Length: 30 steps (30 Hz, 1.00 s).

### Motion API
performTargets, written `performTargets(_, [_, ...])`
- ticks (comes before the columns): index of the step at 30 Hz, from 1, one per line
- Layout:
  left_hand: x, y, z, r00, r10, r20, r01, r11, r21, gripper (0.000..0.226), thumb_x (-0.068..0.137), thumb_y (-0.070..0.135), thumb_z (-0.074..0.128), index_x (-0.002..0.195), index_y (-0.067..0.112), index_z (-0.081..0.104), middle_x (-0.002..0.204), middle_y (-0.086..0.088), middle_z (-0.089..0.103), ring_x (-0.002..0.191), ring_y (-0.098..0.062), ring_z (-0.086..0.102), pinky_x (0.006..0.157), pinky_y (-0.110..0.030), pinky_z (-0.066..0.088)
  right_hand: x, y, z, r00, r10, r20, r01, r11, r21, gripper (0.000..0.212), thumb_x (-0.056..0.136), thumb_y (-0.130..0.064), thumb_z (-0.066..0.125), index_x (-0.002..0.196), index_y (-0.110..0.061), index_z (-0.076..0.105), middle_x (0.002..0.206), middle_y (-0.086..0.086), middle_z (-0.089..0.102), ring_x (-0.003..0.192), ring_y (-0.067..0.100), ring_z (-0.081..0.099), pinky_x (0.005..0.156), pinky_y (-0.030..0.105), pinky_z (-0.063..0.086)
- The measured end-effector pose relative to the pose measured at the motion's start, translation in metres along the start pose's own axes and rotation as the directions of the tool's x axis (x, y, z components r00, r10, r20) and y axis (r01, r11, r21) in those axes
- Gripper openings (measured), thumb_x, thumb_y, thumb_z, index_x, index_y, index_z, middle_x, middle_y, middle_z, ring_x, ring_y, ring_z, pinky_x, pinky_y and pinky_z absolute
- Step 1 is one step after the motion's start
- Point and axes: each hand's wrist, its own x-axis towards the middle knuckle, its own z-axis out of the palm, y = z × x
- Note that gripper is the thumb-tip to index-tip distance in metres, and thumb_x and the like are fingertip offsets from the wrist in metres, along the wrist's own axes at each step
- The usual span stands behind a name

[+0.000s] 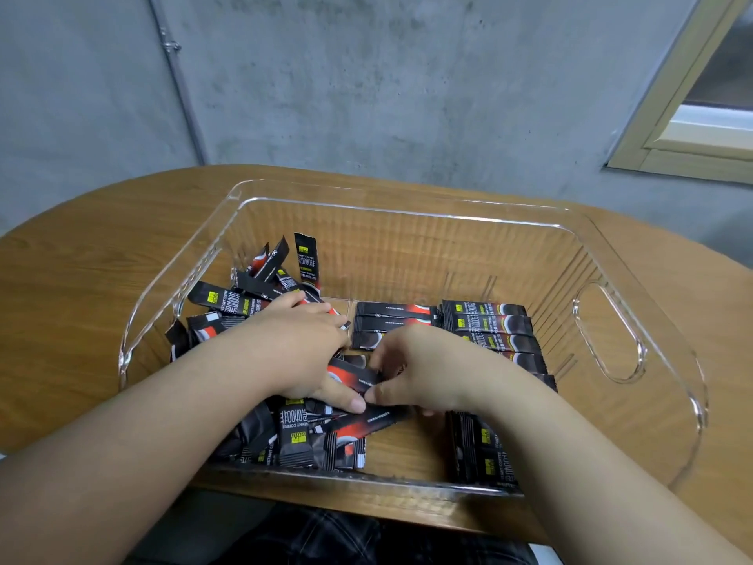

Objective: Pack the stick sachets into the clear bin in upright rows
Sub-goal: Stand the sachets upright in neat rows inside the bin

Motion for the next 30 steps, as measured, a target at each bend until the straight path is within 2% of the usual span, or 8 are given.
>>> performTargets(3, [0.002, 0.000, 0.000, 1.000, 0.003, -0.007, -0.003, 1.000, -0.013, 0.085, 0.081, 0.075, 0.043, 0.150, 0.029, 0.026, 0.161, 0.008, 0.007, 0.148, -0.011, -0.001, 0.118, -0.039, -0.004, -0.002, -0.001, 0.000, 0.998, -0.055, 0.041, 0.059, 0.992, -0.114, 0.039, 0.072, -0.039, 0.079, 0.102, -0.023, 0.061, 0.093, -0.005, 0.062, 0.082, 0.016, 0.058, 0.071, 0.028, 0.047])
performTargets(8, [0.003, -0.001, 0.003, 1.000, 0.010, -0.018, -0.011, 0.998, -0.057, 0.080, 0.081, 0.064, 0.053, 0.149, 0.030, 0.027, 0.161, 0.008, 0.005, 0.148, -0.011, -0.002, 0.119, -0.040, -0.006, -0.003, -0.009, 0.005, 0.987, -0.083, 0.135, 0.109, 0.974, -0.199, 0.048, 0.069, -0.042, 0.081, 0.099, -0.010, 0.063, 0.094, 0.008, 0.067, 0.086, 0.025, 0.063, 0.076, 0.034, 0.051])
performTargets(14, [0.002, 0.000, 0.005, 0.999, 0.004, -0.046, -0.008, 0.995, -0.096, 0.071, 0.081, 0.059, 0.054, 0.142, 0.027, 0.035, 0.161, 0.008, 0.008, 0.147, -0.010, -0.002, 0.119, -0.038, -0.005, -0.002, -0.005, 0.001, 0.995, -0.092, 0.039, 0.100, 0.952, -0.289, 0.024, 0.085, -0.030, 0.066, 0.086, -0.006, 0.064, 0.081, 0.010, 0.063, 0.076, 0.028, 0.057, 0.055, 0.027, 0.038])
performTargets(18, [0.003, 0.000, 0.005, 0.999, -0.011, -0.043, 0.008, 0.998, -0.062, 0.083, 0.082, 0.062, 0.053, 0.148, 0.020, 0.026, 0.159, 0.006, 0.014, 0.147, -0.009, 0.001, 0.119, -0.036, -0.004, 0.003, 0.002, 0.001, 0.995, -0.035, -0.097, -0.003, 0.929, -0.369, 0.027, 0.090, -0.019, 0.053, 0.066, -0.013, 0.043, 0.065, 0.001, 0.042, 0.070, 0.026, 0.046, 0.046, 0.026, 0.028])
performTargets(21, [0.002, 0.000, 0.005, 0.999, -0.012, -0.047, 0.010, 0.998, -0.062, 0.081, 0.082, 0.063, 0.051, 0.147, 0.021, 0.027, 0.159, 0.007, 0.014, 0.147, -0.009, 0.001, 0.119, -0.036, -0.004, 0.008, 0.008, 0.005, 0.990, -0.007, -0.143, -0.049, 0.922, -0.384, 0.020, 0.091, -0.013, 0.048, 0.071, -0.011, 0.048, 0.066, 0.002, 0.044, 0.070, 0.026, 0.046, 0.045, 0.025, 0.026])
performTargets(23, [0.001, 0.000, 0.007, 0.998, -0.015, -0.059, 0.011, 0.997, -0.071, 0.082, 0.082, 0.068, 0.048, 0.146, 0.022, 0.028, 0.159, 0.007, 0.014, 0.147, -0.009, 0.000, 0.119, -0.037, -0.005, 0.010, 0.008, 0.006, 0.985, -0.021, -0.169, -0.044, 0.926, -0.375, 0.011, 0.088, -0.013, 0.051, 0.082, -0.008, 0.058, 0.075, 0.006, 0.054, 0.073, 0.027, 0.052, 0.050, 0.025, 0.034])
performTargets(26, [0.001, 0.004, 0.011, 0.996, -0.034, -0.082, 0.028, 0.997, -0.069, 0.094, 0.077, 0.082, 0.037, 0.146, 0.019, 0.027, 0.159, 0.005, 0.015, 0.148, -0.011, -0.002, 0.120, -0.040, -0.005, 0.009, 0.004, 0.007, 0.978, -0.067, -0.198, -0.003, 0.942, -0.334, 0.019, 0.084, -0.019, 0.059, 0.101, -0.012, 0.064, 0.098, 0.007, 0.063, 0.091, 0.028, 0.060, 0.073, 0.032, 0.050])
performTargets(30, [0.003, 0.012, 0.016, 0.991, -0.061, -0.120, 0.057, 0.998, -0.040, 0.099, 0.076, 0.081, 0.040, 0.147, 0.014, 0.023, 0.159, 0.001, 0.013, 0.148, -0.016, -0.003, 0.119, -0.043, -0.005, 0.011, 0.001, 0.012, 0.974, -0.140, -0.178, 0.086, 0.955, -0.284, 0.031, 0.081, -0.022, 0.066, 0.111, -0.020, 0.059, 0.111, 0.004, 0.052, 0.098, 0.025, 0.057, 0.084, 0.036, 0.049])
